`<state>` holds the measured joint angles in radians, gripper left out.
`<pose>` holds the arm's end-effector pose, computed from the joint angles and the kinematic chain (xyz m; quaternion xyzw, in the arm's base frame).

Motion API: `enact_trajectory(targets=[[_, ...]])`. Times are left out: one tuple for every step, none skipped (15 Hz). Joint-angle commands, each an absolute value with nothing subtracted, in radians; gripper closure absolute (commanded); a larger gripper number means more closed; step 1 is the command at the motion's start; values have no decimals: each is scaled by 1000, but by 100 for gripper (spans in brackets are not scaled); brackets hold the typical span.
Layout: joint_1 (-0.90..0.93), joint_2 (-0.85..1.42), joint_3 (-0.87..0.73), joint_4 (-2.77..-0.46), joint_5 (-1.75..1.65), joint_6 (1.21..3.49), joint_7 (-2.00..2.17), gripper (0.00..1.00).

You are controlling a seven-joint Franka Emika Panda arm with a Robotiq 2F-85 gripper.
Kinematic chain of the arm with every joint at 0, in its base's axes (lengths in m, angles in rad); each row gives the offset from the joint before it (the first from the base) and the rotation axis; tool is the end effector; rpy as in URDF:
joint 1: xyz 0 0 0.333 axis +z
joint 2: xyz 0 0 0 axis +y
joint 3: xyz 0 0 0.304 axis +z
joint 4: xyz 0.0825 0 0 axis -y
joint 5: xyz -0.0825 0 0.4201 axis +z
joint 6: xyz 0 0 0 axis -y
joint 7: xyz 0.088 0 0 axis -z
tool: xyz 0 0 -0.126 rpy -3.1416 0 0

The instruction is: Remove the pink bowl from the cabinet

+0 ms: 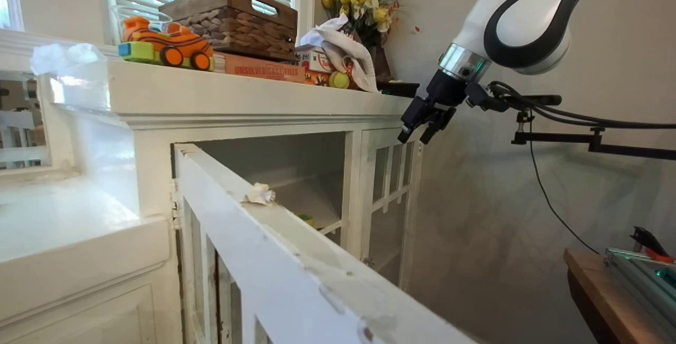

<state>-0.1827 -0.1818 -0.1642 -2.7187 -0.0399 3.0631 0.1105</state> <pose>0.4459 -0.1550 0.2824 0.9442 -0.2031 0.2582 0.0227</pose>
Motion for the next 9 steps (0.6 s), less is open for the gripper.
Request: enact_trajectory(targets=[[-191,-167,-154,-2717,-20,3076,93,0],[-191,-159,-154,-2716,-21,3082,93,0],[-191,-157,-154,-2715,-21,3082,93,0],[-144,-166,-192,-2729,1,3096,75,0],[-136,-153,-201,-2731,0,3114,63,0],[-108,-138,-219,-2728,22,3116,55,0],[-98,-116,-227,-2724,22,3146,49,0],[-81,-93,-239,-2714,30,3158,42,0],[-48,-70,-257,-2703,56,3170,34,0]])
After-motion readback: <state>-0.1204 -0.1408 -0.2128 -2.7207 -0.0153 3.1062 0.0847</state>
